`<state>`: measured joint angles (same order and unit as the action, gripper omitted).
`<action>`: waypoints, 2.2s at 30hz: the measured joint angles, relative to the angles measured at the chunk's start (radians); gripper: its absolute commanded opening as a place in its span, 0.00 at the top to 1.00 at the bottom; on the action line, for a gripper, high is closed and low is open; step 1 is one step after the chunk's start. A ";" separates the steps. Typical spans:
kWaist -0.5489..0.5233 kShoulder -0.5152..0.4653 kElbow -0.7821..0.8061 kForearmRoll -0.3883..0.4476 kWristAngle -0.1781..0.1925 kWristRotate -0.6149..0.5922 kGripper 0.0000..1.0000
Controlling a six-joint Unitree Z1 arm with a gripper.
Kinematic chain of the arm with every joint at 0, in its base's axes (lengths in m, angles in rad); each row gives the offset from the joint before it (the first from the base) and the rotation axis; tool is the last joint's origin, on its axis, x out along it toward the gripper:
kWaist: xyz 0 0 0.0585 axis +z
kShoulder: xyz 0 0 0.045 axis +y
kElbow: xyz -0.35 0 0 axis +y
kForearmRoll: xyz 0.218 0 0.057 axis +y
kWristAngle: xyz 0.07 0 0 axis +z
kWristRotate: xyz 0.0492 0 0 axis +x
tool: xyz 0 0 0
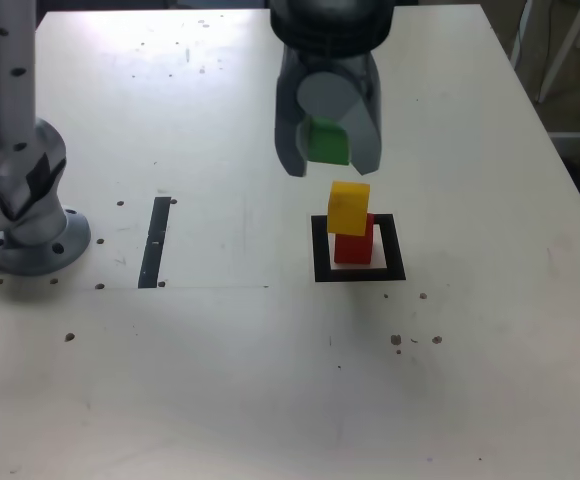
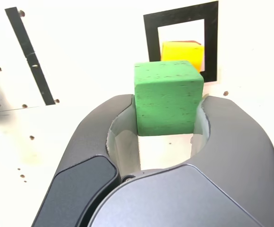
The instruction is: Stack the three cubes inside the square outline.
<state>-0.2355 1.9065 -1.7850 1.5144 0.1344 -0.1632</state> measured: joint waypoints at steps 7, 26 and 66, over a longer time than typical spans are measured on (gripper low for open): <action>0.033 0.012 0.095 -0.132 -0.017 0.003 0.61; 0.055 0.000 0.161 -0.201 -0.031 0.016 0.61; 0.066 -0.156 0.209 -0.119 -0.053 0.035 0.08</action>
<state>-0.1693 1.7506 -1.5761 1.3953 0.0810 -0.1283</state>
